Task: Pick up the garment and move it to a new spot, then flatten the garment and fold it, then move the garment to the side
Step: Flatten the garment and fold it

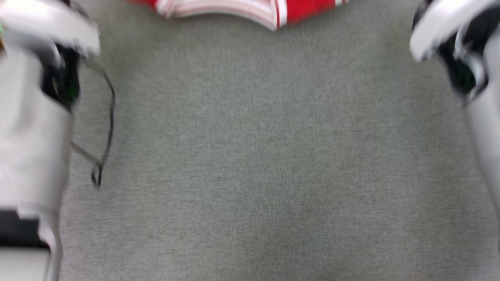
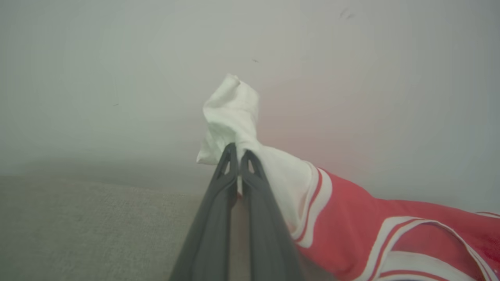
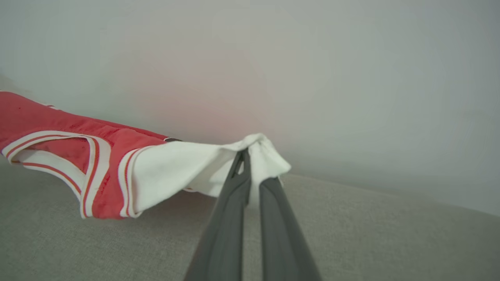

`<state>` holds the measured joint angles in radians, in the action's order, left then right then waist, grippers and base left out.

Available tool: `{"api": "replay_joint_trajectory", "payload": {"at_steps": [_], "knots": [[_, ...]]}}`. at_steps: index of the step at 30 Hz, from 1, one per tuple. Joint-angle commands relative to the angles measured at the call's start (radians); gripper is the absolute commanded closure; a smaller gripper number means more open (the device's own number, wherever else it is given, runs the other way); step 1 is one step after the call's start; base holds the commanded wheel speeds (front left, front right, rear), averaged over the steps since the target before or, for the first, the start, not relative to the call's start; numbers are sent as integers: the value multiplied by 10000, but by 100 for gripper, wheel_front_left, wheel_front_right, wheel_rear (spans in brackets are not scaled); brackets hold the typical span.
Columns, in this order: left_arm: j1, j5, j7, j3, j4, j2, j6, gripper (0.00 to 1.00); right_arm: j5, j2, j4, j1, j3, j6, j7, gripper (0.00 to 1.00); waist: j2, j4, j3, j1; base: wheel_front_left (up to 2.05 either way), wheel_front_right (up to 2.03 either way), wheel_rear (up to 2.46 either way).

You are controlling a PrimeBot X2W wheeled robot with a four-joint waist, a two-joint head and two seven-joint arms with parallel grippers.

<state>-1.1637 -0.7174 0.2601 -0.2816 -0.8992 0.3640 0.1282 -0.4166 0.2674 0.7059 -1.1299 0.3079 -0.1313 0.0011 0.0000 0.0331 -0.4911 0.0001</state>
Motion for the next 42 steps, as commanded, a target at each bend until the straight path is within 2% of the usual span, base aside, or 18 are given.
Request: {"api": "replay_joint_trajectory", "payload": {"at_steps": [1, 10, 16, 26, 31, 32, 33, 34, 38, 42], "knots": [[989, 29, 68, 134, 264, 9, 15, 100, -190, 200, -338, 903, 47, 10, 40, 100, 0, -154, 1157, -1, 0, 0, 0], [5267, 231, 71, 664, 1677, 0, -335, 100, -787, 740, -2362, 5288, -397, 10, 808, 100, 0, -207, 2944, -1, 0, 0, 0], [7832, 84, -188, 703, 2783, 258, -867, 100, -651, 550, -3649, 8122, -1038, 12, 1855, 100, 0, -83, 3779, -1, 0, 0, 0], [12085, -270, -1273, 866, 5794, 409, -2579, 100, -386, -32, -5253, 12312, -2358, 13, 3995, 100, 0, -117, 4651, -1, 0, 0, 0], [13653, -551, -1648, 1073, 7096, 383, -3291, 100, -123, -247, -5830, 13441, -2807, 13, 4816, 100, 0, -162, 4828, -1, 0, 0, 0], [13835, -591, -1704, 1089, 7332, 391, -3376, 100, -103, -293, -5954, 13571, -2849, 13, 4961, 93, 0, -172, 4821, -1, 0, 0, 0], [13949, -589, -1740, 1090, 7525, 383, -3450, 100, -107, -369, -6072, 13644, -2892, 13, 5043, 59, 0, -195, 4807, -1, 0, 0, 0], [14041, -520, -1811, 1032, 7702, 422, -3509, 100, -23, -375, -6236, 13674, -2916, 13, 5069, 0, 0, -228, 4784, -1, 0, 0, 0], [14000, -377, -1880, 840, 8218, 419, -3585, 100, -40, -438, -6728, 13379, -3080, 10, 4997, 0, 0, -331, 4567, -1, 0, 0, 0], [13654, -221, -1746, 751, 8718, 405, -3548, 100, 31, -644, -7022, 12340, -3857, 9, 4573, 0, 0, -485, 4117, -1, 0, 0, 0]]}}
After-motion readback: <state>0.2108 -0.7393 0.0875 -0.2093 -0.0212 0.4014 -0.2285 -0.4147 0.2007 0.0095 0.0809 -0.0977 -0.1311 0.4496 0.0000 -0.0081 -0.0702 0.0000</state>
